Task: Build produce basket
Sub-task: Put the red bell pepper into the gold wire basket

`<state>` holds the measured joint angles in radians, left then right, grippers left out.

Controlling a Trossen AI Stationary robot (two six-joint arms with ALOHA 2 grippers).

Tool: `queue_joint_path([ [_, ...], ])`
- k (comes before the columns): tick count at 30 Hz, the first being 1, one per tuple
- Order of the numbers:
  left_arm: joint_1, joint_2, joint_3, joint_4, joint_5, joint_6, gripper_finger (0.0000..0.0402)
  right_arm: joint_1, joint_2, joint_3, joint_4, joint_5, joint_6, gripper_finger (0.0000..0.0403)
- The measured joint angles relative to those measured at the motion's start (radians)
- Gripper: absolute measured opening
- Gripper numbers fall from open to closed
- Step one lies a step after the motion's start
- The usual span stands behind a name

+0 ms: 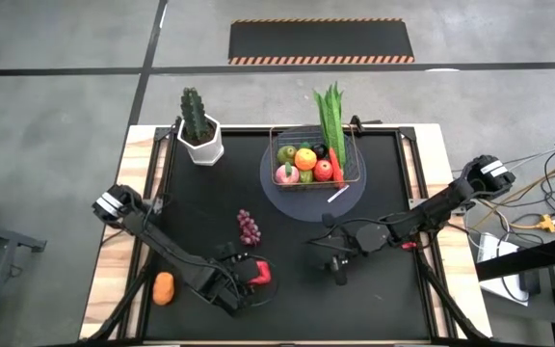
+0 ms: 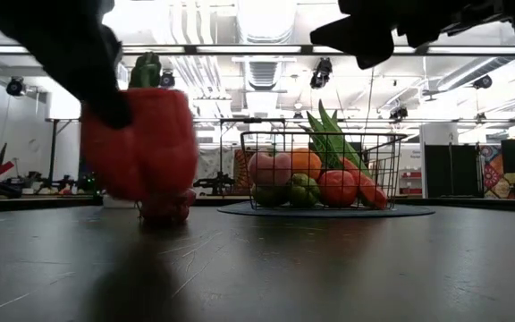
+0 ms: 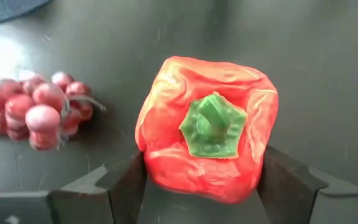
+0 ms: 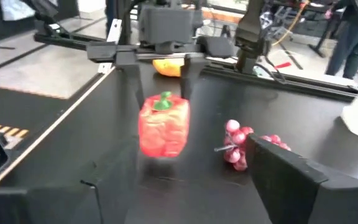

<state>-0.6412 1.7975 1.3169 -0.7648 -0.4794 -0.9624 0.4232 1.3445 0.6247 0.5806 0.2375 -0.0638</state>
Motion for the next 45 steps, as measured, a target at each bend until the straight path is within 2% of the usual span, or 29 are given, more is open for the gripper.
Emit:
queue_joint_path([
  [6,0.032,0.000,0.020,0.002,-0.032,0.002,0.0236,0.009,0.000,0.011,0.000,-0.013,0.002,0.0309],
  [10,0.066,0.000,0.028,0.016,-0.035,0.047,0.0236,0.013,0.000,0.027,0.001,-0.032,-0.008,0.0308],
  [15,0.106,0.000,0.028,0.115,-0.035,0.167,0.0235,0.013,0.006,0.039,0.005,-0.036,-0.037,0.0302],
  [20,0.138,-0.001,0.033,0.156,-0.024,0.233,0.0235,0.010,0.101,0.079,0.042,-0.025,-0.074,0.0302],
  [24,0.149,-0.001,0.033,0.158,-0.021,0.244,0.0235,0.005,0.180,0.145,0.001,-0.001,-0.094,0.0302],
  [32,0.151,-0.001,0.033,0.156,-0.012,0.247,0.0235,-0.028,0.246,0.262,-0.232,0.050,-0.085,0.0302],
  [34,0.151,-0.001,0.033,0.156,-0.012,0.251,0.0235,-0.035,0.245,0.278,-0.277,0.043,-0.075,0.0302],
  [37,0.151,-0.001,0.033,0.181,-0.013,0.293,0.0235,-0.042,0.253,0.289,-0.283,0.032,-0.067,0.0302],
  [41,0.154,-0.001,0.032,0.228,-0.011,0.346,0.0235,-0.051,0.273,0.304,-0.280,-0.037,-0.065,0.0302],
  [45,0.155,-0.001,0.031,0.234,-0.009,0.378,0.0235,-0.051,0.292,0.320,-0.283,-0.044,-0.078,0.0295],
])
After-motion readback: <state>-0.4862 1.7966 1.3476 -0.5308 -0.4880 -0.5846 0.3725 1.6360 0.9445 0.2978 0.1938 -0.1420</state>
